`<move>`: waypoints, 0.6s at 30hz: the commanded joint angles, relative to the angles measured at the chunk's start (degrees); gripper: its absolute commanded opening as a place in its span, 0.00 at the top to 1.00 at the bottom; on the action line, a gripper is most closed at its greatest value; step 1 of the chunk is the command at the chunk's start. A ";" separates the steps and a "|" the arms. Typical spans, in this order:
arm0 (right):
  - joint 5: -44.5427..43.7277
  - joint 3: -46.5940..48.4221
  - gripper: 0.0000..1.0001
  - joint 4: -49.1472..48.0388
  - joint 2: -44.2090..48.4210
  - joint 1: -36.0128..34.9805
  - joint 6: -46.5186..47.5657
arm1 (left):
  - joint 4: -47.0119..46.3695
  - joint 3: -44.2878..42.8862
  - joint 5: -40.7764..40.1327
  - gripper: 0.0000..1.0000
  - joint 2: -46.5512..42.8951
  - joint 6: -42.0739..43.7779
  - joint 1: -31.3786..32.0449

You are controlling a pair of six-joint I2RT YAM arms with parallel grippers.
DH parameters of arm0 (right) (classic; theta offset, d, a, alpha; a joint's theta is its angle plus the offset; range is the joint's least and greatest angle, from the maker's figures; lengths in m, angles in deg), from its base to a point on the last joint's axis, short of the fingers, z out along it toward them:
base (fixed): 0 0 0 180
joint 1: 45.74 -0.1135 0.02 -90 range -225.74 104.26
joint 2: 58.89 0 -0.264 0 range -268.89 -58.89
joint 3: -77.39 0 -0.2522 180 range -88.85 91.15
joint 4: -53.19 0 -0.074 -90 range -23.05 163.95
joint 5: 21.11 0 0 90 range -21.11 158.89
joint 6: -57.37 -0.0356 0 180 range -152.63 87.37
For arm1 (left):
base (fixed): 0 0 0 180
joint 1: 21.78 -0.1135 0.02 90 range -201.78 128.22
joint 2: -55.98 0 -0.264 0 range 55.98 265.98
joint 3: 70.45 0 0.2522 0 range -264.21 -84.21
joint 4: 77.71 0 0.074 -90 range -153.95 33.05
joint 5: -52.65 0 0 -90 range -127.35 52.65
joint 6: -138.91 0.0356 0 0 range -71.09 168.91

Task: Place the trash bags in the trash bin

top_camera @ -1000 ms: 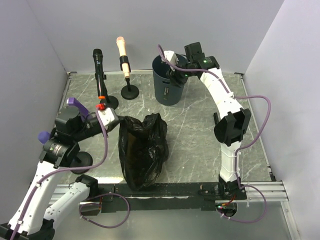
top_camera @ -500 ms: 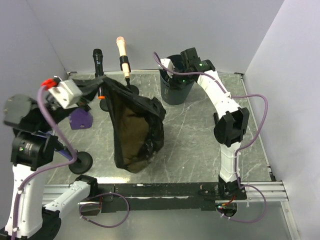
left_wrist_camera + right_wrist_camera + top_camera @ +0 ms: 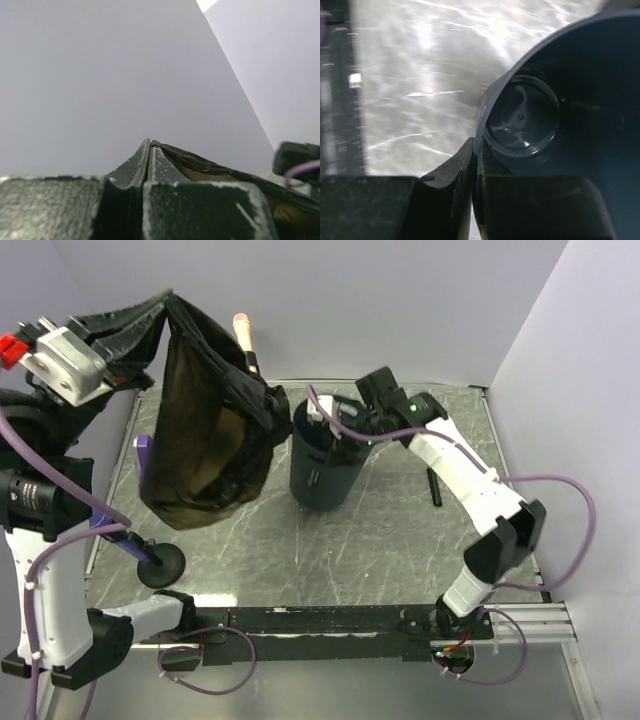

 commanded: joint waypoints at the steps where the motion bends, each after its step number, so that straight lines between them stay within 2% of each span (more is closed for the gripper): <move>1: 5.83 -6.81 0.92 -3.21 6.57 -1.73 -6.48 | -5.75 -5.86 0.25 0.99 2.53 -5.01 -0.25; 3: 8.29 -11.81 0.91 -4.88 8.77 -1.91 -11.85 | -7.77 -7.62 1.04 0.99 4.46 -7.82 -0.25; 6: 8.75 -17.62 0.89 -6.37 11.76 -3.31 -13.27 | -11.19 -9.29 1.57 1.00 6.57 -11.16 -0.25; 9: 7.78 -19.39 0.88 -7.34 12.38 -4.02 -14.59 | -13.14 -11.32 0.96 1.00 9.03 -15.64 -0.25; 10: 7.78 -19.05 0.81 -7.35 12.12 -4.02 -14.76 | -13.84 -12.28 0.87 1.00 9.74 -16.35 -0.25; 13: 7.17 -15.98 0.49 -6.73 12.38 -3.93 -15.20 | -14.81 -16.31 1.83 0.99 13.24 -17.76 -0.16; 14: 6.55 -14.75 0.41 -6.99 12.99 -3.93 -15.90 | -14.55 -18.42 2.18 0.99 14.65 -18.11 -0.16; 16: 5.93 -11.68 0.34 -6.73 14.75 -3.67 -16.78 | -14.03 -21.94 2.10 0.99 17.46 -18.38 0.54; 18: 6.81 -8.34 0.32 -4.72 16.07 -3.14 -16.61 | -13.50 -24.06 1.49 0.99 19.05 -17.86 1.94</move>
